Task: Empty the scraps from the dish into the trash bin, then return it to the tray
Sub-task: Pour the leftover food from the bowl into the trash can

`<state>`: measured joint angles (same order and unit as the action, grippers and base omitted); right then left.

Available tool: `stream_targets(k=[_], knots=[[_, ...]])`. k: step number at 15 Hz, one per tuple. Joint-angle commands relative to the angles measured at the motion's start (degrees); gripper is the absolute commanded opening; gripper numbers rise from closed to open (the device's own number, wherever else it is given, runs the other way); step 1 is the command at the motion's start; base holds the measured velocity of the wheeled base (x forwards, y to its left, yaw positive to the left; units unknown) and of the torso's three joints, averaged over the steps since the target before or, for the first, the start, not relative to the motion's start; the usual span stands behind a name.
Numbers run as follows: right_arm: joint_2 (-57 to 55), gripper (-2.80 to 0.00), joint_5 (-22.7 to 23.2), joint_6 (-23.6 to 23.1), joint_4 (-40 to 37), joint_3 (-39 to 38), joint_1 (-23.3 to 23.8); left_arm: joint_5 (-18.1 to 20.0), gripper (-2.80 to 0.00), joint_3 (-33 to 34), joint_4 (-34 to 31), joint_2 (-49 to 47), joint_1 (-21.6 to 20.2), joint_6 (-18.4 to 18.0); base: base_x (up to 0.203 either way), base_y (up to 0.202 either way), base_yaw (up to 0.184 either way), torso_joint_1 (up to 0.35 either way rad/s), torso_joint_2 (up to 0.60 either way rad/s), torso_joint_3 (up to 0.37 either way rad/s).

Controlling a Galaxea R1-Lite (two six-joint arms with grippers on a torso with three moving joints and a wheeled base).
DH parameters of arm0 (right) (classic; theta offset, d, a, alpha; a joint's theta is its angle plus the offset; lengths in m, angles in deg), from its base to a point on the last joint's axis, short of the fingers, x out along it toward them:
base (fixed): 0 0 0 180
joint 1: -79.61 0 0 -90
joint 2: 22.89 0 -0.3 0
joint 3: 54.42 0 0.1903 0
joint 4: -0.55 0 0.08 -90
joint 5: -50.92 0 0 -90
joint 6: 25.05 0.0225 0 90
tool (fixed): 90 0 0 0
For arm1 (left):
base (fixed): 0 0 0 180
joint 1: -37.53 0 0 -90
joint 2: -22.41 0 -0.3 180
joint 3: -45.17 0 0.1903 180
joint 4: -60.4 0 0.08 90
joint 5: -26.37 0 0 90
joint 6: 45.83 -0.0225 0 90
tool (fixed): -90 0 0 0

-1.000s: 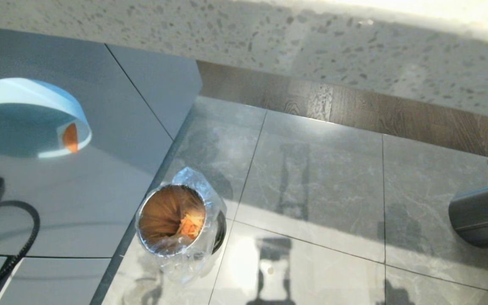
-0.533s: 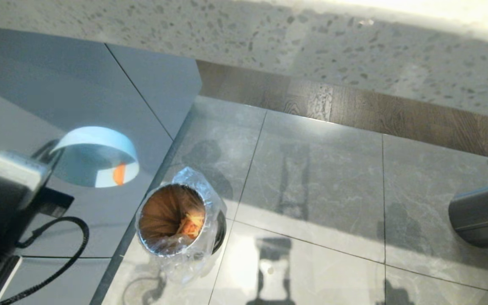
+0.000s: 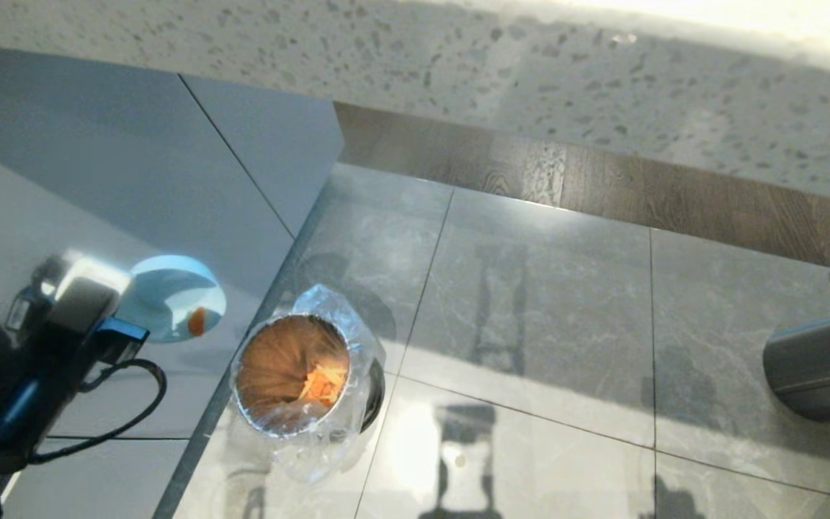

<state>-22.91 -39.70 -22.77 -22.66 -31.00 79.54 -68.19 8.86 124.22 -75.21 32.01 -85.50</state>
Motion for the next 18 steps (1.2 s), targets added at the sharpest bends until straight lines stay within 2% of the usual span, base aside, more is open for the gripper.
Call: stream_targets(k=[1, 3, 4, 6, 7, 9, 12, 14, 16, 18], knots=[[0.02, -2.8, 0.01, 0.01, 0.02, -0.05, -0.01, 2.63, -2.8, -5.1, 2.77, -8.96, -1.95, -0.05, 0.0, 0.0, 0.0, 0.0, 0.0, 0.0], [0.02, -2.8, 0.01, 0.01, 0.02, -0.05, -0.01, 8.18, -2.8, -8.77, 2.77, -13.92, -2.04, -0.57, 0.0, 0.0, 0.0, 0.0, 0.0, 0.0], [0.02, -2.8, 0.01, 0.01, 0.02, -0.04, -0.01, 10.59, -2.8, -9.43, 2.77, -15.41, -1.85, -2.05, 0.0, 0.0, 0.0, 0.0, 0.0, 0.0], [0.02, -2.8, 0.01, 0.01, 0.02, -0.05, -0.01, 11.17, -2.8, -10.67, 2.29, -16.12, -1.92, -8.94, 0.0, 0.0, 0.0, 0.0, 0.0, 0.0], [0.02, -2.8, 0.01, 0.01, 0.02, 0.04, -0.01, 11.31, -2.8, -11.34, -1.07, -16.14, -2.0, -11.41, 0.0, 0.0, 0.0, 0.0, 0.0, 0.0], [0.02, -2.8, 0.01, 0.01, 0.02, -0.02, -0.01, 11.42, -2.8, -11.6, -5.87, -15.48, -1.6, -13.68, 0.0, 0.0, 0.0, 0.0, 0.0, 0.0], [0.02, -2.8, 0.01, 0.01, 0.02, 0.04, -0.01, 9.48, -2.8, -13.18, -7.65, -15.11, -1.14, -15.62, 0.0, 0.0, 0.0, 0.0, 0.0, 0.0], [0.02, -2.8, 0.01, 0.01, 0.02, -0.04, -0.01, 5.71, -2.8, -14.24, -12.75, -13.96, 0.87, -16.47, 0.0, 0.0, 0.0, 0.0, 0.0, 0.0], [0.02, -2.8, 0.01, 0.01, 0.02, -0.04, -0.01, 1.17, -2.8, -15.58, -16.86, -12.49, 3.88, -15.66, 0.0, 0.0, 0.0, 0.0, 0.0, 0.0], [0.02, -2.8, 0.01, 0.01, 0.02, 0.04, -0.01, -1.73, -2.8, -16.68, -19.34, -11.53, 6.19, -15.28, 0.0, 0.0, 0.0, 0.0, 0.0, 0.0]])
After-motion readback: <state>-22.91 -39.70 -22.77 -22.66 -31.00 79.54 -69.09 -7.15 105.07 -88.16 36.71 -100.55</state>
